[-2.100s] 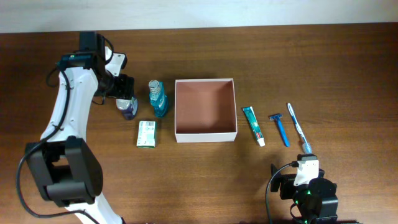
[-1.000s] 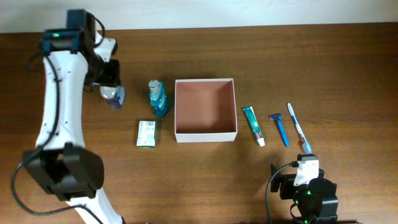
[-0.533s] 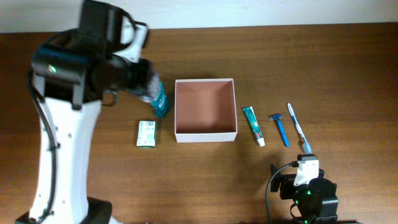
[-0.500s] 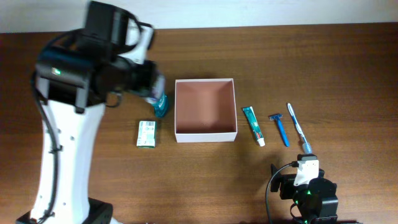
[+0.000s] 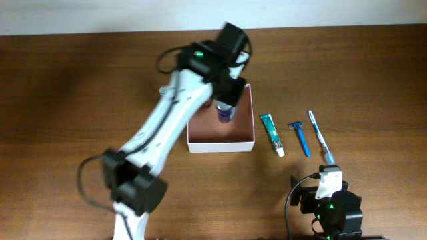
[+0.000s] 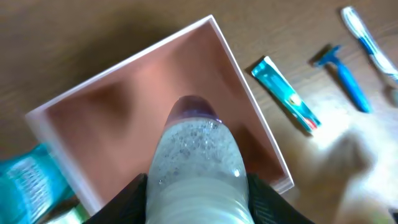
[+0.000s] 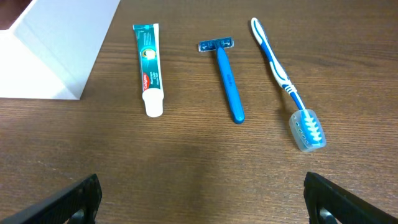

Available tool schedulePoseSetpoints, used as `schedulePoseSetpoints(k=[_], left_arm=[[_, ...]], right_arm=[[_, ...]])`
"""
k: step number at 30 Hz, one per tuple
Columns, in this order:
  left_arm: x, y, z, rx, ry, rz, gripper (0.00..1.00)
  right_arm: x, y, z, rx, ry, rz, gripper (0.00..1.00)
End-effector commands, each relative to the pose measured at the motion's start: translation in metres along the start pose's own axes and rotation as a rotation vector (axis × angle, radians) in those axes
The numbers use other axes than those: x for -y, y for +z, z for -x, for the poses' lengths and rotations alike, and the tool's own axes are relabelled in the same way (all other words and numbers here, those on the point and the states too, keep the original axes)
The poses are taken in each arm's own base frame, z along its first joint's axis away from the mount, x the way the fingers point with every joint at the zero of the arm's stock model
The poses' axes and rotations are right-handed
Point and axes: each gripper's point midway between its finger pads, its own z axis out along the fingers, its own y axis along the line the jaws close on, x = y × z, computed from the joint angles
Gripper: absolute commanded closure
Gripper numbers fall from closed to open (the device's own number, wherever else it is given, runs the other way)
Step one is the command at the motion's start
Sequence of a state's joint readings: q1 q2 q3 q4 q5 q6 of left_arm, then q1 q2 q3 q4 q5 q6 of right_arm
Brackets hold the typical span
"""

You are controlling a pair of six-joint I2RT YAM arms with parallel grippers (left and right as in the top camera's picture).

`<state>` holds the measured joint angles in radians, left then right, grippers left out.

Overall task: Pack container
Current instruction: 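Carry the soap bottle into the box and release it, then move the left gripper to the teal mouthwash bottle and grasp it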

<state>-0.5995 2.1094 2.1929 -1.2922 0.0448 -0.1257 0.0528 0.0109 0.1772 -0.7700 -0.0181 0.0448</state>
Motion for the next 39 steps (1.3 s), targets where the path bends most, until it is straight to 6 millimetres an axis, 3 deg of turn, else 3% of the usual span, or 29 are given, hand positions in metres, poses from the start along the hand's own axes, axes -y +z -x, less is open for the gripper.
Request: schedulePoseSetpoints(k=[1,5,6,13,15,17,19,25,30,34,39], left_arm=[[0.008,0.032,0.003,-0.025,0.0,-0.003,0.89],[0.01,0.06,0.004,-0.046,0.005,0.0,0.89],[0.009,0.063,0.006,-0.042,0.005,0.002,0.85],[0.01,0.07,0.013,-0.017,0.049,0.001,0.46],[0.01,0.066,0.014,-0.016,0.052,0.001,0.39],[0.011,0.058,0.014,-0.02,0.051,0.002,0.2],[0.011,0.046,0.015,-0.023,0.052,0.002,0.08],[0.012,-0.018,0.012,-0.022,0.075,0.006,0.16],[-0.015,-0.068,0.006,0.008,0.073,0.134,0.16],[-0.035,-0.087,0.008,0.047,0.027,0.143,0.14],[-0.052,-0.089,0.009,0.047,-0.025,0.11,0.16]], right_arm=[[0.002,0.001,-0.002,-0.001,0.001,-0.006,0.01],[0.002,0.001,-0.002,-0.001,0.001,-0.006,0.01],[0.002,0.001,-0.002,-0.001,0.001,-0.006,0.01],[0.002,0.001,-0.002,-0.001,0.001,-0.006,0.01],[0.002,0.001,-0.002,-0.001,0.001,-0.006,0.01],[0.002,0.001,-0.002,-0.001,0.001,-0.006,0.01],[0.002,0.001,-0.002,-0.001,0.001,-0.006,0.01],[0.002,0.001,-0.002,-0.001,0.001,-0.006,0.01],[0.002,0.001,-0.002,-0.001,0.001,-0.006,0.01],[0.002,0.001,-0.002,-0.001,0.001,-0.006,0.01],[0.002,0.001,-0.002,-0.001,0.001,-0.006,0.01]])
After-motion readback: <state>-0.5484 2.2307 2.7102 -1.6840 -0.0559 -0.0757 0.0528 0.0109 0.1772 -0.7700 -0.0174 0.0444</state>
